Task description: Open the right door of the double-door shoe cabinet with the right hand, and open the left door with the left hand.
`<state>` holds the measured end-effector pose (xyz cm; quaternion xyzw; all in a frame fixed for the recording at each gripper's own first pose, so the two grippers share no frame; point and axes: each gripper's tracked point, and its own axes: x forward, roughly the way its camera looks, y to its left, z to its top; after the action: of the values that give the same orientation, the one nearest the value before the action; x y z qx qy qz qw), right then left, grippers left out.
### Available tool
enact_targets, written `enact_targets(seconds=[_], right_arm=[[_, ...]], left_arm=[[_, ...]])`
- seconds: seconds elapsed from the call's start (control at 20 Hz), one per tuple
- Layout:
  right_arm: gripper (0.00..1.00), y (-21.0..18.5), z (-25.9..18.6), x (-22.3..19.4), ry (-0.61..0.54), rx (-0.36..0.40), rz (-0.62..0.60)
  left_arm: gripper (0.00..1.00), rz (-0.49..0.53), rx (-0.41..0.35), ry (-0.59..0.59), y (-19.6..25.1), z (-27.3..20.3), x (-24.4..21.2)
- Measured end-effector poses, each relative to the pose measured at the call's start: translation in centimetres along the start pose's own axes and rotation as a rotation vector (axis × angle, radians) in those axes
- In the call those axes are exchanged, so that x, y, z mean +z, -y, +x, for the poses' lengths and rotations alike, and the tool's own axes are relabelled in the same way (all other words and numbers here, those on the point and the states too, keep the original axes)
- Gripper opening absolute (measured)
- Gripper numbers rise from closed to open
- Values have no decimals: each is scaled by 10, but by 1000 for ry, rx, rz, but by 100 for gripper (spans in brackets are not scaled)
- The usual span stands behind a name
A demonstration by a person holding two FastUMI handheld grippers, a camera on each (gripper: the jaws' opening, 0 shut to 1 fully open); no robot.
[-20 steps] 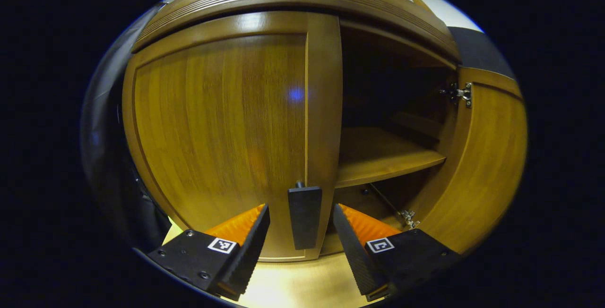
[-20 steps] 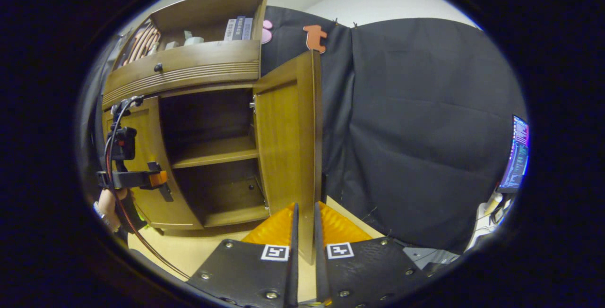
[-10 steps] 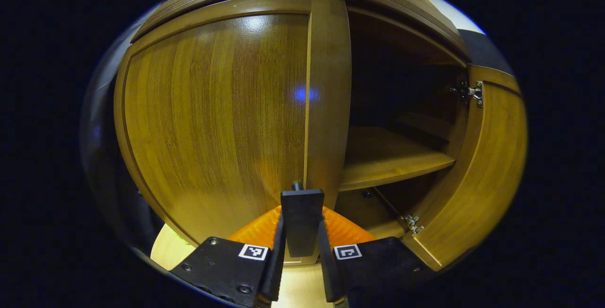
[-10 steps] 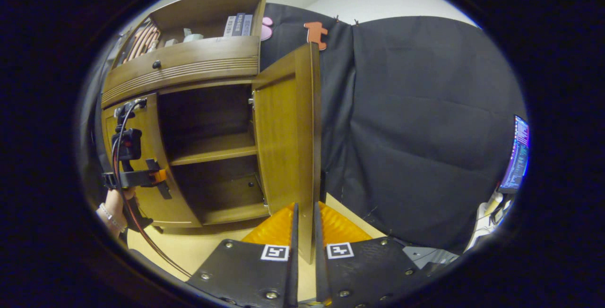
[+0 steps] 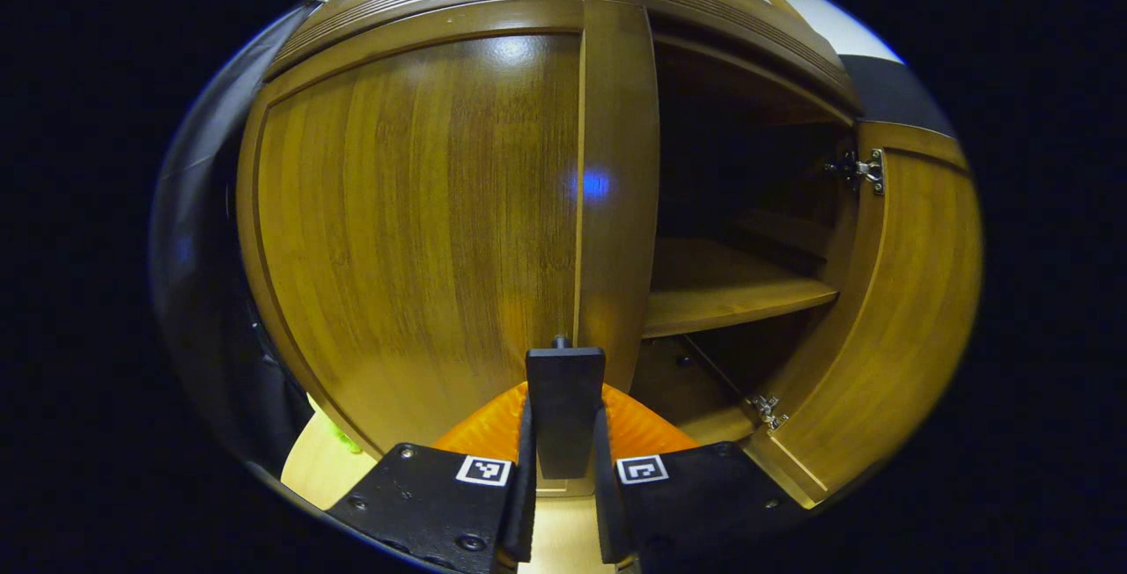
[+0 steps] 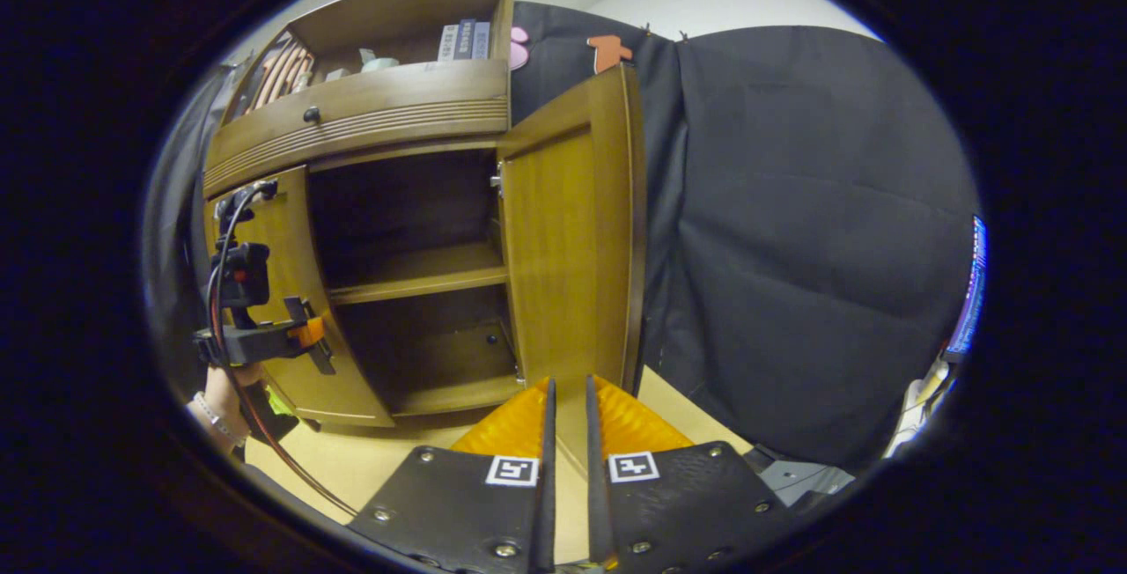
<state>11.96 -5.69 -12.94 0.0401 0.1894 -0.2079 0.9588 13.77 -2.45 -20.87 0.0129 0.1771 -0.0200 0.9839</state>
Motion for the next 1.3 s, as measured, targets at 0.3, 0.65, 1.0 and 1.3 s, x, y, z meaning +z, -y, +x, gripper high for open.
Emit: enact_targets(seconds=[0.3, 0.65, 1.0, 1.3], right_arm=[[15, -24, 2, -2, -11, 88, -41], [15, -61, -3, -11, -35, 209, -81], [15, -95, -2, -19, -61, 314, -112], [15, -129, -3, -27, -84, 400, -123]], left_arm=[[30, -12, -6, 29, -9, -41, -7], [29, -58, 29, 34, -27, -85, -18], [27, -82, 67, 27, -50, -116, -28], [26, -94, 88, 16, -68, -138, -37]])
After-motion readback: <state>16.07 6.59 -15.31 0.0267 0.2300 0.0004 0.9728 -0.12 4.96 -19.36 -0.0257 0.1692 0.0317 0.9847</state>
